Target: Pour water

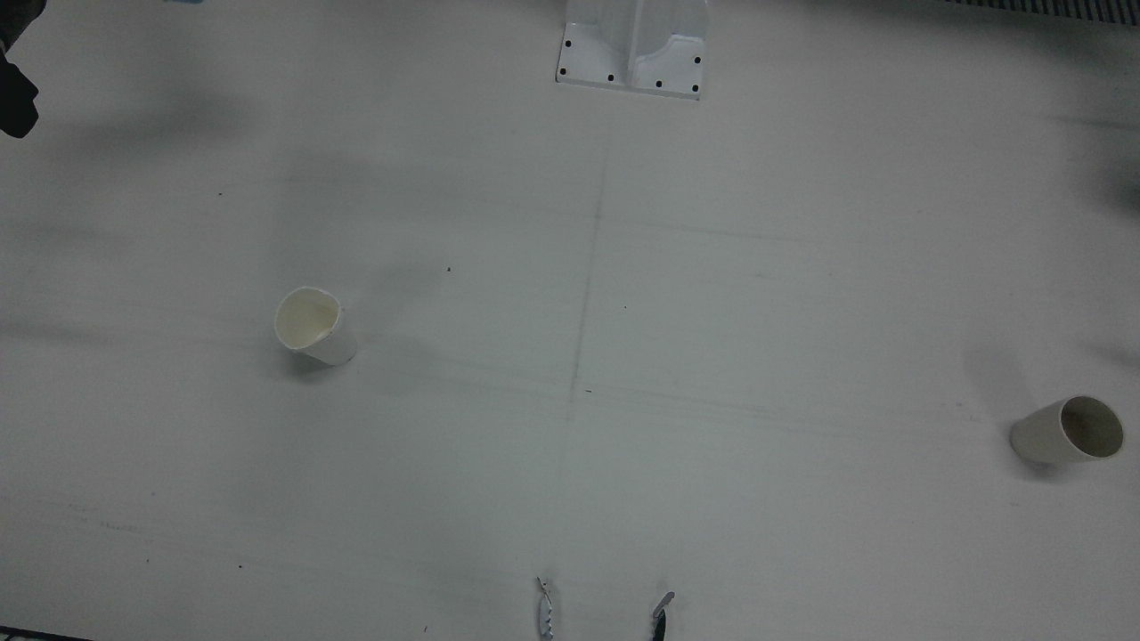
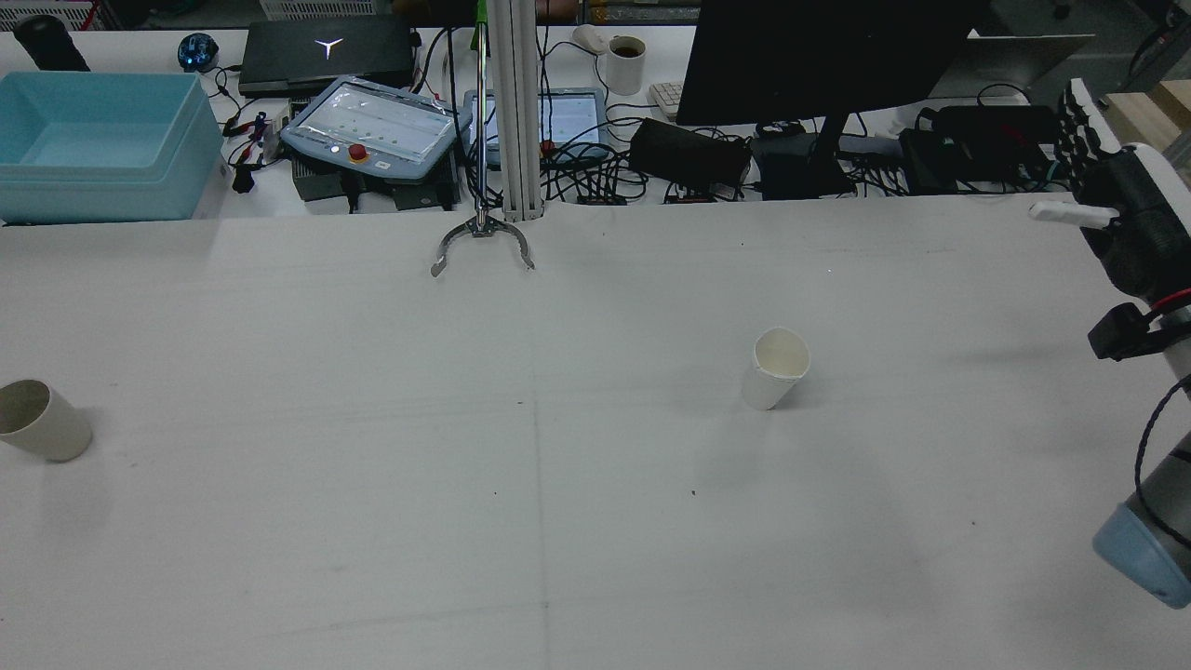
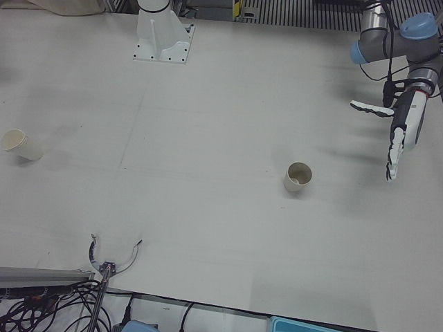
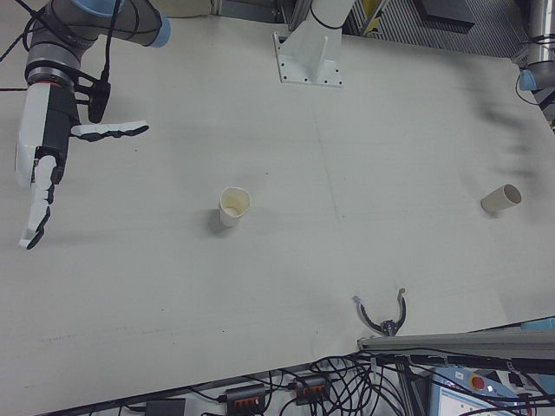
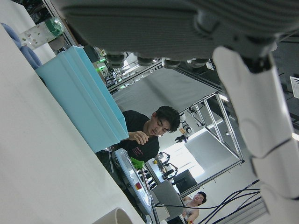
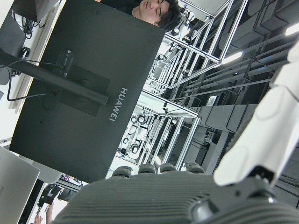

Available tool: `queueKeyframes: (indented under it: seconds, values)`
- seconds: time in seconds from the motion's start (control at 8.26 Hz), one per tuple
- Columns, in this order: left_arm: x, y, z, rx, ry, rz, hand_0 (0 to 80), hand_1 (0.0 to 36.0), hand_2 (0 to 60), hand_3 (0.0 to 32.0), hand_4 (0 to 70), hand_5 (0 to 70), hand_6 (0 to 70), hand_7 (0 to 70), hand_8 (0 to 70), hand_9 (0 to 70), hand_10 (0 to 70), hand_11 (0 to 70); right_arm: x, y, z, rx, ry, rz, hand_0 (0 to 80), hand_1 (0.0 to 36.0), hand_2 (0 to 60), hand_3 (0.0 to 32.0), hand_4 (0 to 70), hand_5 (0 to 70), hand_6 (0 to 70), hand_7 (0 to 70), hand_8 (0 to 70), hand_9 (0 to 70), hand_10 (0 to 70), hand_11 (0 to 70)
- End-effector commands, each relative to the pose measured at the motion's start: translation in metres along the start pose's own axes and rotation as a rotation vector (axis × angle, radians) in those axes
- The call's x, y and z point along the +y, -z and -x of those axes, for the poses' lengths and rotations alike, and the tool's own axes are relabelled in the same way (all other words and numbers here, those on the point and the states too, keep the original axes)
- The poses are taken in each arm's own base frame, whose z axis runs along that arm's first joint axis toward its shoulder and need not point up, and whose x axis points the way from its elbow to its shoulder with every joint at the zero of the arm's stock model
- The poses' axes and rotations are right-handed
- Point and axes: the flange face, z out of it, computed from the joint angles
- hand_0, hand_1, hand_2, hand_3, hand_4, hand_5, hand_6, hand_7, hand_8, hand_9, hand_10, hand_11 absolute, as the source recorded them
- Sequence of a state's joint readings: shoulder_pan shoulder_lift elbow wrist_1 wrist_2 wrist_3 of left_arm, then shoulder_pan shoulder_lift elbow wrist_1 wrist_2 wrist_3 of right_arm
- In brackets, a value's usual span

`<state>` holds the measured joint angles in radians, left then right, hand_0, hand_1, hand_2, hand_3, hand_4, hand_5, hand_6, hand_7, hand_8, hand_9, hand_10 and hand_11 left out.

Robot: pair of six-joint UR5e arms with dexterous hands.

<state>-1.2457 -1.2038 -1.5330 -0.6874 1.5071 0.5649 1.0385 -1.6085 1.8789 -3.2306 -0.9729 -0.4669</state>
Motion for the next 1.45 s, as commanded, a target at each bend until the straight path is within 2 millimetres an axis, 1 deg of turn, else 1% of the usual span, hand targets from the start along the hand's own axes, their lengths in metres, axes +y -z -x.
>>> queueKeyframes:
  seconds: [0.0,0.12,0.24,0.36,0.48,0.61,0.73,0.85,0.97,1.09,1.21,1.33]
  values:
    - [-0.021,-0.016,0.031,-0.047,-0.011,0.011,48.0,13.6,0.0,8.2,0.0,0.0,0.0,0.6,0.0,0.0,2.4,5.2,0.004,0.003,-0.012,0.023,0.000,0.007,43.2,8.8,0.0,0.0,0.0,2.6,0.0,0.0,0.0,0.0,0.0,0.0]
    - [-0.025,-0.030,0.039,-0.052,-0.016,0.018,47.8,13.5,0.0,8.2,0.0,0.0,0.0,0.8,0.0,0.0,2.6,5.4,0.003,0.003,-0.012,0.024,0.001,0.006,43.0,8.8,0.0,0.0,0.0,2.9,0.0,0.0,0.0,0.0,0.0,0.0]
    - [-0.019,-0.043,0.055,-0.080,-0.027,0.044,47.9,13.7,0.0,8.0,0.0,0.1,0.0,0.9,0.0,0.0,2.5,5.3,0.004,0.004,-0.016,0.031,0.002,0.007,43.0,8.8,0.0,0.0,0.0,2.8,0.0,0.0,0.0,0.0,0.0,0.0]
    - [-0.022,-0.041,0.069,-0.107,-0.022,0.043,47.8,13.7,0.0,7.8,0.0,0.2,0.0,1.3,0.0,0.0,2.7,5.6,0.004,0.004,-0.016,0.031,0.000,0.007,42.9,8.7,0.0,0.0,0.0,2.9,0.0,0.0,0.0,0.0,0.0,0.0]
    - [-0.028,-0.054,0.079,-0.111,-0.022,0.046,47.9,13.7,0.0,8.2,0.0,0.1,0.0,0.9,0.0,0.0,2.7,5.6,0.004,0.005,-0.017,0.033,0.009,0.007,42.9,8.7,0.0,0.0,0.0,2.7,0.0,0.0,0.0,0.0,0.0,0.0]
    - [-0.028,-0.068,0.083,-0.106,-0.022,0.055,47.9,13.6,0.0,8.2,0.0,0.0,0.0,0.9,0.0,0.0,2.7,5.7,0.005,0.005,-0.019,0.039,0.009,0.009,42.9,8.6,0.0,0.0,0.0,2.9,0.0,0.0,0.0,0.0,0.0,0.0]
    - [-0.024,-0.080,0.083,-0.096,-0.031,0.067,47.8,13.5,0.0,8.0,0.0,0.5,0.0,1.0,0.0,0.0,2.7,5.6,0.004,0.005,-0.019,0.036,0.008,0.008,42.7,8.6,0.0,0.0,0.0,3.1,0.0,0.0,0.0,0.0,0.0,0.0]
    - [-0.021,-0.088,0.084,-0.093,-0.038,0.077,47.7,13.4,0.0,8.2,0.0,0.3,0.0,0.7,0.0,0.0,2.7,5.5,0.004,0.006,-0.018,0.037,0.011,0.007,42.8,8.6,0.0,0.0,0.0,3.2,0.0,0.0,0.0,0.0,0.0,0.0]
    - [-0.016,-0.089,0.097,-0.117,-0.035,0.090,48.1,13.7,0.0,8.2,0.0,0.4,0.0,1.0,0.0,0.0,2.5,5.3,0.005,0.005,-0.019,0.039,0.009,0.009,42.7,8.6,0.0,0.0,0.0,3.0,0.0,0.0,0.0,0.0,0.0,0.0]
    - [-0.019,-0.084,0.105,-0.126,-0.033,0.075,48.1,14.1,0.0,8.0,0.0,0.6,0.0,1.3,0.0,0.0,2.6,5.5,0.005,0.006,-0.020,0.040,0.009,0.010,42.6,8.6,0.0,0.0,0.0,2.8,0.0,0.0,0.0,0.0,0.0,0.0]
    - [-0.018,-0.086,0.119,-0.146,-0.026,0.086,47.9,14.0,0.0,7.2,0.0,0.0,0.0,1.2,0.0,0.0,2.7,5.7,0.005,0.005,-0.019,0.039,0.011,0.009,42.6,8.5,0.0,0.0,0.0,3.1,0.0,0.0,0.0,0.0,0.0,0.0]
    - [-0.017,-0.090,0.121,-0.136,-0.023,0.082,47.8,13.9,0.0,7.8,0.0,0.0,0.0,0.9,0.0,0.0,2.9,5.9,0.005,0.005,-0.019,0.039,0.009,0.009,42.6,8.5,0.0,0.0,0.0,3.2,0.0,0.0,0.0,0.0,0.0,0.0]
